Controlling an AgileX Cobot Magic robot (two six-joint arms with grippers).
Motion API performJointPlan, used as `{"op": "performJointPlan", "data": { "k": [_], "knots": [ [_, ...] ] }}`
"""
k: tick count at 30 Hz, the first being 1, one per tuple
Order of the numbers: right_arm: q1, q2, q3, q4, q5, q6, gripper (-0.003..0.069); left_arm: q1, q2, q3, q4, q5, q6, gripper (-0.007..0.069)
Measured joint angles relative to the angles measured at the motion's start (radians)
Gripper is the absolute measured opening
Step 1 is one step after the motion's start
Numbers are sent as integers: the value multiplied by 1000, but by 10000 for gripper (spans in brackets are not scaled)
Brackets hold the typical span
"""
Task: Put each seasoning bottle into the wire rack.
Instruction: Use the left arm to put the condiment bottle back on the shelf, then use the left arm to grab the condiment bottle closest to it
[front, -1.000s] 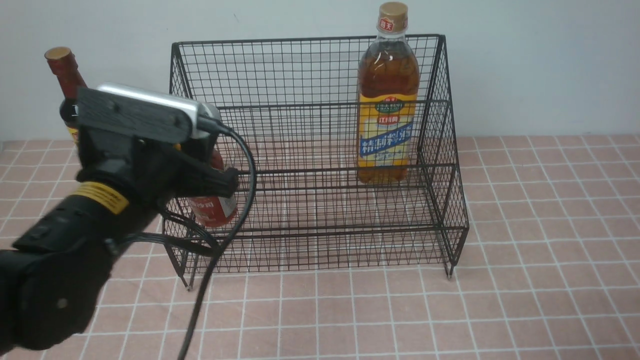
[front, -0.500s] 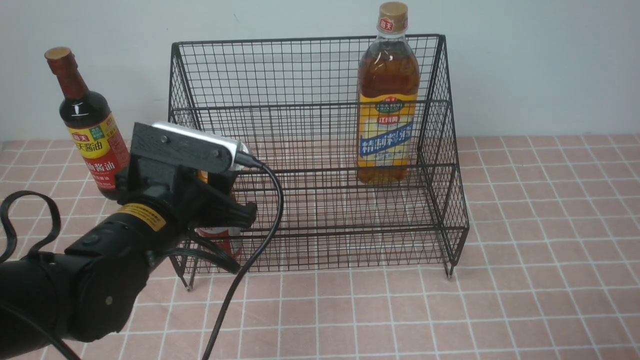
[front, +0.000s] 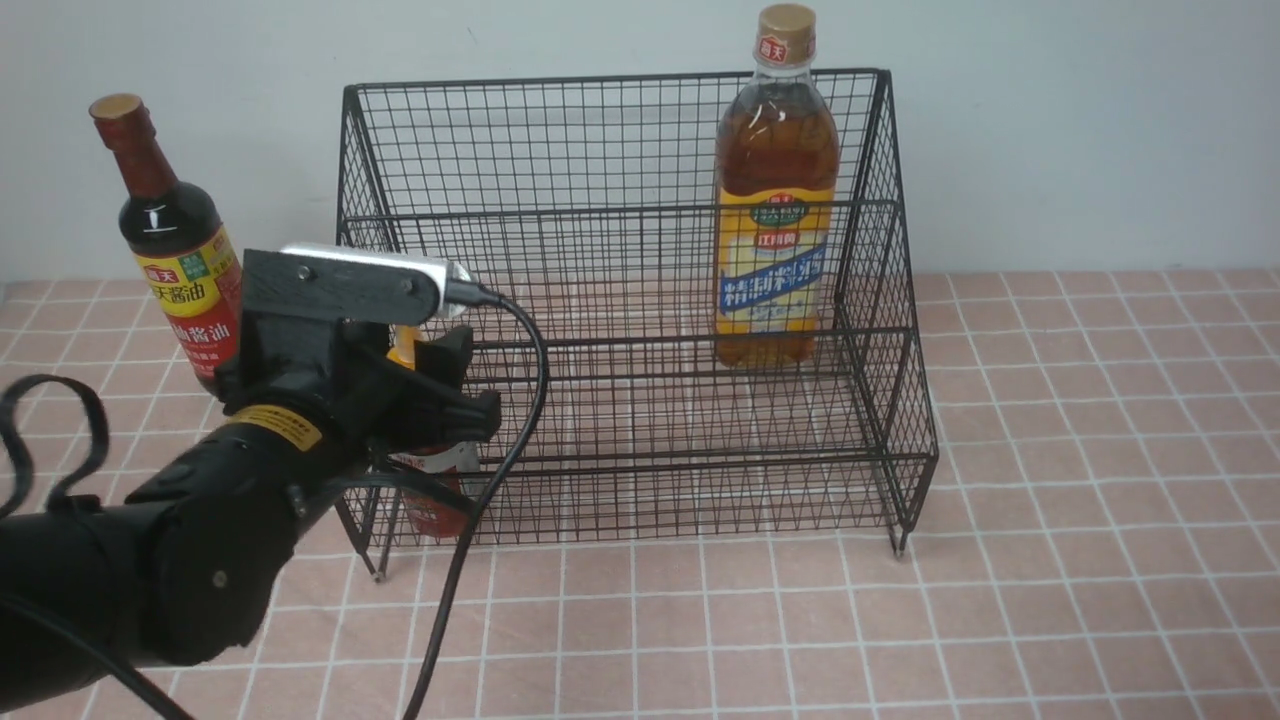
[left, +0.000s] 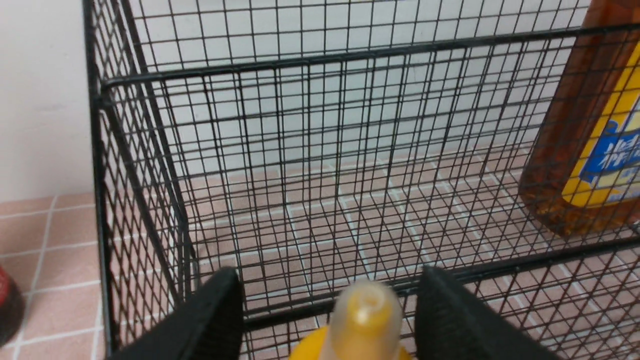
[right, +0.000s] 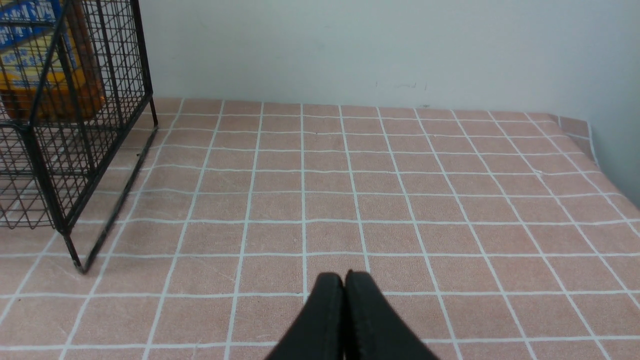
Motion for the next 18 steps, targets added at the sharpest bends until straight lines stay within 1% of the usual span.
{"op": "performJointPlan", "data": {
  "k": [1, 3, 4, 6, 8, 9, 11, 14, 15, 17, 18],
  "knots": [
    [0, 0, 0, 0, 0, 0, -14, 0, -31, -21, -5, 49, 26, 428],
    [0, 0, 0, 0, 0, 0, -14, 0, -53, -39, -6, 78, 42, 428],
    [0, 0, 0, 0, 0, 0, -14, 0, -84, -73, -6, 141, 65, 423],
    [0, 0, 0, 0, 0, 0, -14, 0, -107, -104, -6, 184, 73, 414],
    [0, 0, 0, 0, 0, 0, -14, 5, -138, -155, -6, 270, 79, 386],
    [0, 0, 0, 0, 0, 0, -14, 7, -141, -166, -6, 278, 80, 382],
    [0, 0, 0, 0, 0, 0, -14, 35, -164, -238, -5, 384, 83, 317],
    [0, 0, 0, 0, 0, 0, -14, 112, -175, -326, -3, 532, 84, 171],
    [0, 0, 0, 0, 0, 0, -14, 159, -177, -364, -1, 585, 85, 101],
    [0, 0, 0, 0, 0, 0, -14, 228, -180, -394, 1, 639, 87, 39],
    [0, 0, 0, 0, 0, 0, -14, 280, -181, -413, 2, 663, 87, 15]
  ]
}}
